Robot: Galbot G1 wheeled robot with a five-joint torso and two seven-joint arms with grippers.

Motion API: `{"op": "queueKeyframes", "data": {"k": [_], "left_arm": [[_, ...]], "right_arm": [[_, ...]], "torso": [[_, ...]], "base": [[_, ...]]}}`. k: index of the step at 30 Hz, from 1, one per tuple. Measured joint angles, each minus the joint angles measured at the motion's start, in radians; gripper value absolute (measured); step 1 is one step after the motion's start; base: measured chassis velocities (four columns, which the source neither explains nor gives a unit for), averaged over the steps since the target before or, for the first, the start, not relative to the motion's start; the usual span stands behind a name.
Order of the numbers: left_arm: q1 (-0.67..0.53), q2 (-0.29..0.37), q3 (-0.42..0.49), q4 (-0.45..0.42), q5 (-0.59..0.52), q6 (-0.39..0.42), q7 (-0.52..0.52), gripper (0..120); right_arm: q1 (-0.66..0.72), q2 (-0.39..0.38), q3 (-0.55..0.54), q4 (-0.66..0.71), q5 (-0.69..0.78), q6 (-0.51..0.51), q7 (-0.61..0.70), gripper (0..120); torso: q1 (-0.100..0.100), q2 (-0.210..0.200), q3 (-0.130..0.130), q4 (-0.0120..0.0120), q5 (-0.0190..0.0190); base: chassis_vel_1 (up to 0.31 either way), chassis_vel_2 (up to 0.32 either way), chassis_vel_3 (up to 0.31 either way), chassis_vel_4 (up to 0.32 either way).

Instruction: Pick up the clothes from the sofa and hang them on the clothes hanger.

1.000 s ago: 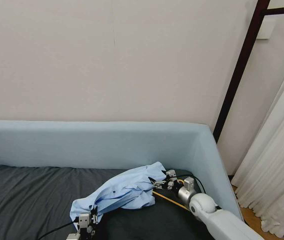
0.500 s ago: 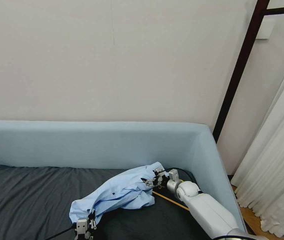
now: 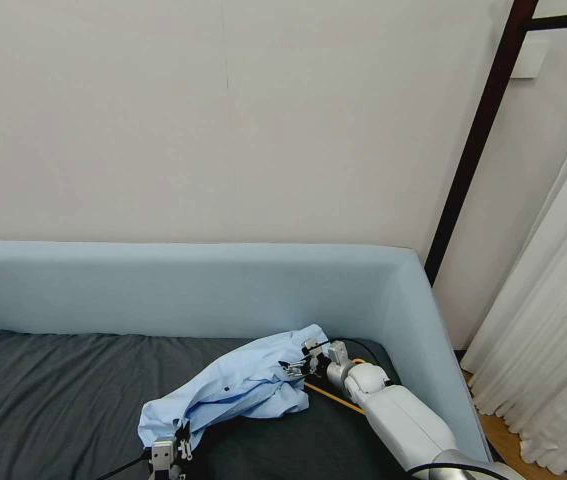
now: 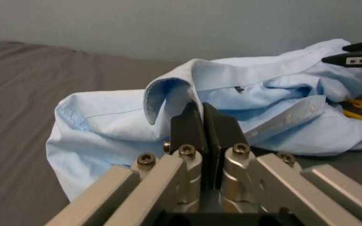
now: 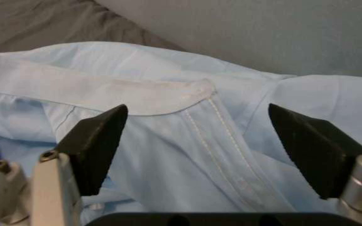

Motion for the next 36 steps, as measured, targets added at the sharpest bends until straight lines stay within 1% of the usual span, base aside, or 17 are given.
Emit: {"op": "queueKeyframes", "data": {"k": [2,3,4,5,6,8,9,12,13,14,17,20,23,30,33,34,36], "left_arm": [[-0.003,-0.001,0.002,0.002,0.001,0.000,-0.002,0],[-0.003,-0.001,0.002,0.002,0.001,0.000,-0.002,0],[-0.004,-0.002,0.003,0.002,0.001,0.000,-0.002,0],[-0.004,-0.002,0.003,0.002,0.001,0.000,-0.003,0],[-0.005,-0.003,0.004,0.002,0.001,0.000,-0.004,0],[-0.005,-0.003,0.004,0.001,0.001,0.000,-0.004,0],[-0.005,-0.003,0.004,0.001,0.001,0.000,-0.004,0],[-0.006,-0.002,0.004,0.001,0.001,0.000,-0.005,0],[-0.006,-0.002,0.004,0.001,0.001,0.000,-0.005,0],[-0.006,-0.002,0.004,0.001,0.001,0.000,-0.005,0],[-0.010,-0.002,0.005,0.003,0.000,-0.001,-0.006,0],[-0.013,-0.002,0.008,0.003,0.000,-0.001,-0.007,0],[-0.021,0.000,0.011,0.003,-0.001,-0.001,-0.012,0],[-0.040,0.009,0.014,0.002,-0.010,-0.001,-0.019,0],[-0.067,0.019,0.020,-0.003,-0.027,-0.018,-0.019,0],[-0.067,0.019,0.020,-0.003,-0.027,-0.018,-0.019,0],[-0.098,0.037,0.023,-0.015,-0.036,-0.051,-0.006,0]], "right_arm": [[0.000,0.010,0.003,-0.009,-0.014,0.005,-0.006,75],[0.000,0.010,0.003,-0.009,-0.014,0.005,-0.006,75],[0.000,0.013,0.005,-0.013,-0.019,0.008,-0.007,71],[0.000,0.016,0.007,-0.018,-0.023,0.009,-0.007,69],[0.001,0.020,0.009,-0.023,-0.031,0.011,-0.008,61],[0.002,0.022,0.011,-0.029,-0.042,0.014,-0.009,53],[0.002,0.022,0.011,-0.029,-0.042,0.014,-0.009,53],[0.002,0.019,0.012,-0.030,-0.049,0.017,-0.009,39],[0.002,0.018,0.011,-0.030,-0.049,0.018,-0.009,36],[0.002,0.018,0.011,-0.030,-0.049,0.018,-0.009,36],[-0.001,0.012,0.010,-0.022,-0.050,0.021,-0.009,22],[-0.003,0.007,0.009,-0.019,-0.050,0.026,-0.008,15],[-0.005,-0.003,0.006,-0.012,-0.049,0.044,-0.005,0],[-0.024,-0.036,-0.003,0.027,-0.044,0.078,-0.011,0],[-0.048,-0.072,-0.009,0.090,-0.013,0.140,0.004,0],[-0.048,-0.072,-0.009,0.090,-0.013,0.140,0.004,0],[-0.073,-0.106,-0.001,0.154,0.014,0.203,-0.001,0]], "torso": [[0.000,0.000,0.000,0.0001,0.0000],[0.000,0.000,0.000,0.0001,0.0000],[0.000,0.000,0.000,0.0001,0.0000],[0.000,0.000,0.000,0.0001,0.0000],[0.000,0.000,0.000,0.0001,0.0000],[0.000,0.000,0.000,0.0001,0.0000],[0.000,0.000,0.000,0.0001,0.0000],[0.000,0.000,0.000,0.0000,0.0000],[0.000,0.000,0.000,0.0000,0.0000],[0.000,0.000,0.000,0.0000,0.0000],[0.000,0.000,0.000,0.0000,0.0000],[0.000,0.000,0.000,0.0000,0.0001],[0.000,0.000,0.000,0.0000,0.0001],[0.000,0.000,0.000,0.0000,0.0002],[0.000,0.000,0.000,0.0002,0.0000],[0.000,0.000,0.000,0.0002,0.0000],[0.000,0.000,0.000,0.0000,0.0002]], "base": [[0.000,0.000,0.000,0.000],[0.000,0.000,0.000,0.000],[0.000,0.000,0.000,0.000],[0.000,0.000,0.000,0.000],[0.000,0.000,0.000,0.000],[0.000,0.000,0.000,0.000],[0.000,0.000,0.000,0.000],[0.000,0.000,0.000,0.000],[0.000,0.000,0.000,0.000],[0.000,0.000,0.000,0.000],[0.000,0.000,0.000,0.000],[0.000,0.000,0.000,0.000],[0.000,0.000,0.000,0.000],[0.000,0.000,0.000,0.000],[0.000,0.000,0.000,0.000],[0.000,0.000,0.000,0.000],[0.000,0.000,0.000,0.000]]}}
